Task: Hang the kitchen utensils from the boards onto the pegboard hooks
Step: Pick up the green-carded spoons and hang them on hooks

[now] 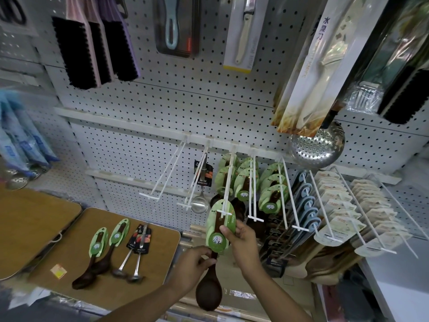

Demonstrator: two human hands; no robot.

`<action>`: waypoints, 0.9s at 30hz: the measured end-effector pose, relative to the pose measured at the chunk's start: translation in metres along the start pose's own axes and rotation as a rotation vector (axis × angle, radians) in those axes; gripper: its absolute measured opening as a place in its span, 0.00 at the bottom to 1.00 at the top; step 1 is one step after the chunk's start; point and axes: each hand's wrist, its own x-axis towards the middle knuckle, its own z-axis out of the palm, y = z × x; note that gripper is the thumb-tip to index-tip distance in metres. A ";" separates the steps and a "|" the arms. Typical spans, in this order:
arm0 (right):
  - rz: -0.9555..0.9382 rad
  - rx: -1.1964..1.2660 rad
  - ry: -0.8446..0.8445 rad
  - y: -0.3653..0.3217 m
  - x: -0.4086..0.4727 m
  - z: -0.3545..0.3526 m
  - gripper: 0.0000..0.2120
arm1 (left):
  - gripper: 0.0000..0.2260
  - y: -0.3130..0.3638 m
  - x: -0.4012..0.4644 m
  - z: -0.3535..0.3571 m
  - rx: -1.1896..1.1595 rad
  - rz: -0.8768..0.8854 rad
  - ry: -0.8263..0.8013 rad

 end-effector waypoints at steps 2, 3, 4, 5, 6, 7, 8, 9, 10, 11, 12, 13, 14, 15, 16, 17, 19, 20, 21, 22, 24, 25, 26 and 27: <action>0.016 -0.031 0.025 0.000 0.009 0.001 0.05 | 0.09 0.002 0.009 -0.002 -0.002 0.007 0.011; 0.029 -0.039 0.035 0.000 0.013 0.001 0.05 | 0.11 0.001 0.014 -0.003 -0.001 0.012 0.013; 0.034 -0.044 0.040 0.000 0.018 0.001 0.06 | 0.13 0.000 0.019 -0.005 0.006 0.014 0.012; 0.036 -0.042 0.047 -0.001 0.022 0.002 0.07 | 0.13 0.000 0.023 -0.006 0.019 0.013 0.010; 0.034 -0.053 0.066 -0.003 0.025 0.004 0.07 | 0.12 0.001 0.028 -0.007 0.040 0.010 0.010; 0.030 -0.056 0.091 -0.004 0.029 0.005 0.09 | 0.10 0.002 0.032 -0.009 0.062 0.010 0.011; 0.038 -0.066 0.116 -0.005 0.033 0.005 0.10 | 0.08 0.006 0.036 -0.010 0.079 0.013 0.011; 0.052 -0.065 0.137 -0.006 0.037 0.005 0.10 | 0.05 0.009 0.040 -0.012 0.090 0.018 0.010; 0.064 -0.070 0.144 -0.006 0.041 0.004 0.08 | 0.04 0.012 0.043 -0.013 0.104 0.026 0.011; 0.073 -0.068 0.136 -0.005 0.044 0.004 0.06 | 0.04 0.014 0.047 -0.015 0.118 0.028 0.010; 0.088 -0.076 0.125 -0.004 0.048 0.005 0.11 | 0.04 0.016 0.049 -0.017 0.122 0.025 0.004; 0.112 -0.077 0.122 -0.003 0.051 0.005 0.19 | 0.03 0.016 0.052 -0.018 0.120 0.019 -0.005; 0.126 -0.067 0.122 0.000 0.054 0.005 0.26 | 0.03 0.017 0.054 -0.019 0.120 0.018 -0.010; 0.121 -0.058 0.120 0.014 0.062 0.000 0.30 | 0.02 0.017 0.056 -0.019 0.123 0.017 -0.008; 0.112 -0.061 0.121 0.023 0.068 -0.003 0.31 | 0.02 0.018 0.057 -0.019 0.132 0.018 -0.001; 0.113 -0.074 0.119 0.030 0.073 -0.005 0.30 | 0.03 0.018 0.058 -0.018 0.155 0.027 0.018; 0.106 -0.086 0.125 0.012 0.068 0.001 0.23 | 0.08 0.020 0.059 -0.018 0.204 0.043 0.079; 0.103 -0.074 0.127 0.002 0.064 0.005 0.17 | 0.11 0.021 0.059 -0.018 0.194 0.030 0.110; 0.108 -0.058 0.130 0.000 0.064 0.005 0.13 | 0.15 0.020 0.058 -0.020 0.171 0.007 0.135; 0.120 -0.047 0.124 -0.003 0.062 0.006 0.12 | 0.18 0.019 0.057 -0.023 0.157 -0.011 0.157; 0.156 -0.118 0.097 0.001 0.056 0.005 0.13 | 0.21 0.015 0.054 -0.032 0.169 -0.001 0.178; 0.157 -0.161 0.113 0.007 0.053 0.004 0.13 | 0.21 0.012 0.052 -0.039 0.181 0.017 0.177; 0.140 -0.205 0.136 0.014 0.049 0.003 0.13 | 0.21 0.010 0.048 -0.046 0.202 0.045 0.176; 0.123 -0.286 0.149 0.021 0.044 0.003 0.14 | 0.21 0.008 0.043 -0.055 0.235 0.080 0.177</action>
